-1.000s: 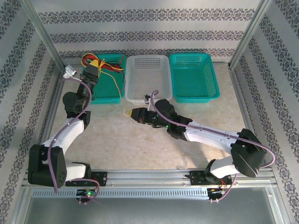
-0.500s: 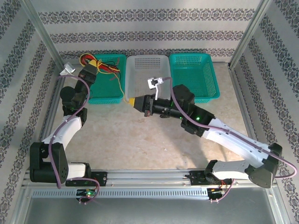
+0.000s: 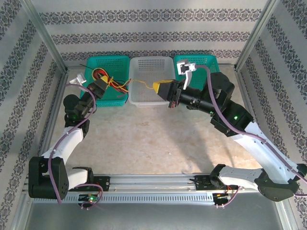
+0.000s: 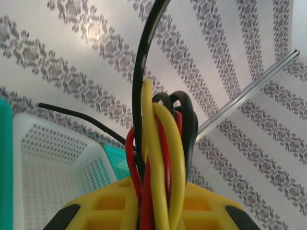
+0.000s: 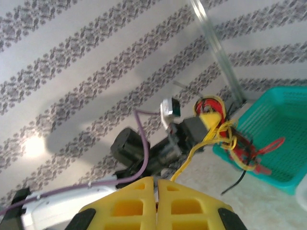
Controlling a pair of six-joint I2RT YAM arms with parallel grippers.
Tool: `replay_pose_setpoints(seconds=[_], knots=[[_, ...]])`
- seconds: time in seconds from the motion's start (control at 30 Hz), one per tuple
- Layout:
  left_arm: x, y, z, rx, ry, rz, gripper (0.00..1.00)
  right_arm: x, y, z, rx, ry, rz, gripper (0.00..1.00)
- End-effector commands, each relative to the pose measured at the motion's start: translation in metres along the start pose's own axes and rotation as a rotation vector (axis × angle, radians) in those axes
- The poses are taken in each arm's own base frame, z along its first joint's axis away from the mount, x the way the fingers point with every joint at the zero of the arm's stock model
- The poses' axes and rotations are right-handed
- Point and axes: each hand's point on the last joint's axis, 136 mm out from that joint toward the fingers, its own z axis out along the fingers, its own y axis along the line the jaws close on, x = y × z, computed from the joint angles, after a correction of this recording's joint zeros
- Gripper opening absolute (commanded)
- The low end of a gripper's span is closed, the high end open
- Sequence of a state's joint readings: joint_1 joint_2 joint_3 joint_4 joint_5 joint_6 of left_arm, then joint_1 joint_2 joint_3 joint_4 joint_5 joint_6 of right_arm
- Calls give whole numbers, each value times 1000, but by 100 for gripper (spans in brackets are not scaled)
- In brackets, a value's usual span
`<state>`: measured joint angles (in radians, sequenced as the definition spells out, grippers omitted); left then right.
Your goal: Untangle the cables
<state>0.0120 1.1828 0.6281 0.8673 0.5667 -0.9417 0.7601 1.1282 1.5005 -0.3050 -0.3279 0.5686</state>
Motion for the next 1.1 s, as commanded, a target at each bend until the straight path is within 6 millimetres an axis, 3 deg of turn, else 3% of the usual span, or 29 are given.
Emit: replay_pose_setpoints(seconds=[0.0, 0.23, 0.37, 0.57, 0.77, 1.07], knots=[[19, 10, -9, -37, 50, 1, 0, -60, 23, -33, -16, -170, -81, 0], [36, 4, -23, -7, 99, -26, 0, -113, -17, -58, 181, -271, -55, 0], [38, 1, -27, 8, 94, -47, 0, -127, -54, -75, 306, -300, 6, 0], [37, -5, -29, 32, 89, -67, 0, -131, -99, -110, 453, -357, 75, 0], [38, 0, -31, 20, 71, -85, 0, -131, -138, -165, 646, -432, 121, 0], [39, 5, -39, 26, 24, -133, 0, -106, -188, -219, 867, -488, 231, 0]])
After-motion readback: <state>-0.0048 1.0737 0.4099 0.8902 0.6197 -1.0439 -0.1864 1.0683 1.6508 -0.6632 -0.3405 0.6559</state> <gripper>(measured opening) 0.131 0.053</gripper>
